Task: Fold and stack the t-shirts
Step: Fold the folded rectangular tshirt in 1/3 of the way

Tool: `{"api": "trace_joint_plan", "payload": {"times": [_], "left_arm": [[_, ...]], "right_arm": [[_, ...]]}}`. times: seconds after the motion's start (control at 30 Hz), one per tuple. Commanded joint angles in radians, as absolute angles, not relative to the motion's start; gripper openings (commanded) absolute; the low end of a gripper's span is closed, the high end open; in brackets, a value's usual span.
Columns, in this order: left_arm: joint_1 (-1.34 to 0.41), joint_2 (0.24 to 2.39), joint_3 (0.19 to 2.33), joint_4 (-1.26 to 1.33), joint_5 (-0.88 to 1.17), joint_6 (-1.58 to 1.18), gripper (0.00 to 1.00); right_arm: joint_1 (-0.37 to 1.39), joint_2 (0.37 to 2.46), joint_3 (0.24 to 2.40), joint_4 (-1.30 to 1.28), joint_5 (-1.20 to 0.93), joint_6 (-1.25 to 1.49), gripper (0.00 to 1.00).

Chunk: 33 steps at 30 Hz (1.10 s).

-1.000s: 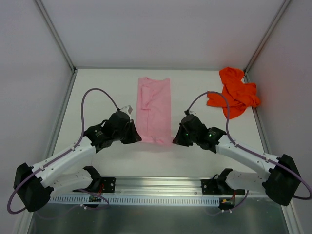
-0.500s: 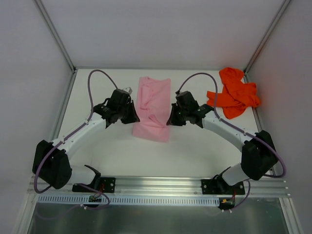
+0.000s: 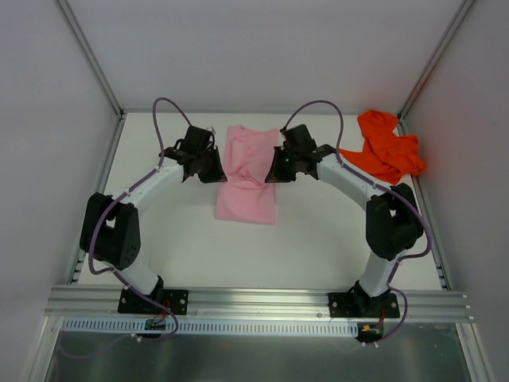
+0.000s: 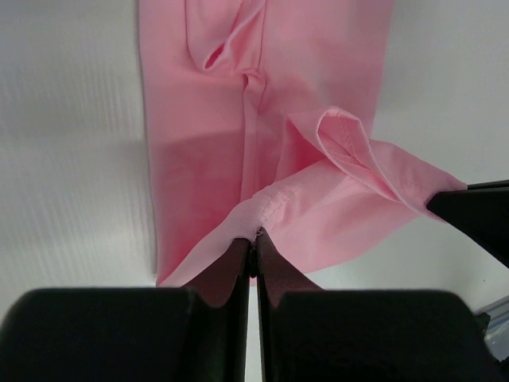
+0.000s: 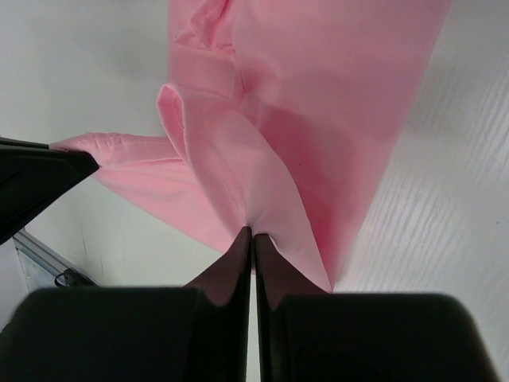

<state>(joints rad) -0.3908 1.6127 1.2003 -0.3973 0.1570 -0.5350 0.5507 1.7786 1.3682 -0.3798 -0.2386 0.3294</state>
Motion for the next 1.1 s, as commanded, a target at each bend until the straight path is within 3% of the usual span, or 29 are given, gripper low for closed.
{"api": "trace_joint_plan", "payload": {"times": [0.0,0.87,0.9,0.97,1.07], "left_arm": [[-0.365,1.664,1.278,-0.371,0.19,-0.5,0.0],[-0.288,1.937,1.425,-0.331,0.244,-0.495,0.0],[-0.284,1.942,1.431,-0.331,0.242,-0.492,0.08],[-0.278,1.944,1.439,-0.331,0.242,-0.488,0.21],[-0.265,1.942,1.462,-0.336,0.239,-0.483,0.5]], "right_arm": [[0.526,1.816,1.446,-0.391,-0.285,0.298,0.01],[0.469,2.055,1.65,-0.433,-0.33,0.258,0.01],[0.466,2.059,1.657,-0.439,-0.333,0.252,0.02],[0.465,2.068,1.677,-0.443,-0.334,0.244,0.14],[0.465,2.072,1.724,-0.474,-0.331,0.209,0.37]]}}
